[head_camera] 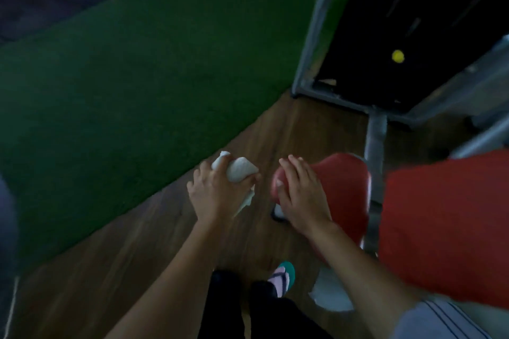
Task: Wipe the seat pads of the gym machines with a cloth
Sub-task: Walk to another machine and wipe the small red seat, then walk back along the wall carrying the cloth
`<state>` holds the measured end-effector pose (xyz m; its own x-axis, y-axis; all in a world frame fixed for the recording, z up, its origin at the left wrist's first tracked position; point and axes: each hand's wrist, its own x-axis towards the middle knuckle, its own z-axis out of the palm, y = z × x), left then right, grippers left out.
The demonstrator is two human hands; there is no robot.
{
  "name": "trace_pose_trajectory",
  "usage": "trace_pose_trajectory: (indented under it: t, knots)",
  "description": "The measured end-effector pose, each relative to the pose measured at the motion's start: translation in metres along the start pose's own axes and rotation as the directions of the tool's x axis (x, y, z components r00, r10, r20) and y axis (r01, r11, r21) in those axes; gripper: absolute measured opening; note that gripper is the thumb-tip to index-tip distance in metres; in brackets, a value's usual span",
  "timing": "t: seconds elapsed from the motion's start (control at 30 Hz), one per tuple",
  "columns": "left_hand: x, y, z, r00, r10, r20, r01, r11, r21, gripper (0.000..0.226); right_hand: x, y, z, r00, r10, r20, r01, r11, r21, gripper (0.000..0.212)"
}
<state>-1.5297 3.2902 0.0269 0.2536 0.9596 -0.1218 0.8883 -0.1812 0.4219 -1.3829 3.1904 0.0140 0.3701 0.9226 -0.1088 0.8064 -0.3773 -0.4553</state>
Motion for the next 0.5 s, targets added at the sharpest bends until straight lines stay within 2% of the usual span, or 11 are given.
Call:
trace_pose_trajectory:
  t: [0.13,0.27,0.4,0.5]
  knots:
    - [-0.004,-0.065,-0.066,0.96,-0.228,-0.163,0.217,0.973,-0.08,0.064,0.031,-0.089,0.012,0.967,-0.246,0.073,0.25,0.967,-0.045,0.057]
    - [-0.021,-0.139,-0.129,0.85,-0.436,-0.294,0.419,0.9,-0.124,0.069,0.054,-0.195,0.041,0.871,-0.465,0.156,0.477,0.878,-0.046,0.049]
    - [-0.062,-0.222,-0.18,0.677,-0.636,-0.371,0.603,0.768,-0.217,0.067,0.045,-0.306,0.082,0.694,-0.666,0.274,0.693,0.721,-0.002,0.054]
    - [-0.109,-0.276,-0.205,0.485,-0.766,-0.422,0.741,0.616,-0.267,0.07,0.019,-0.376,0.117,0.499,-0.791,0.355,0.831,0.552,0.06,0.058]
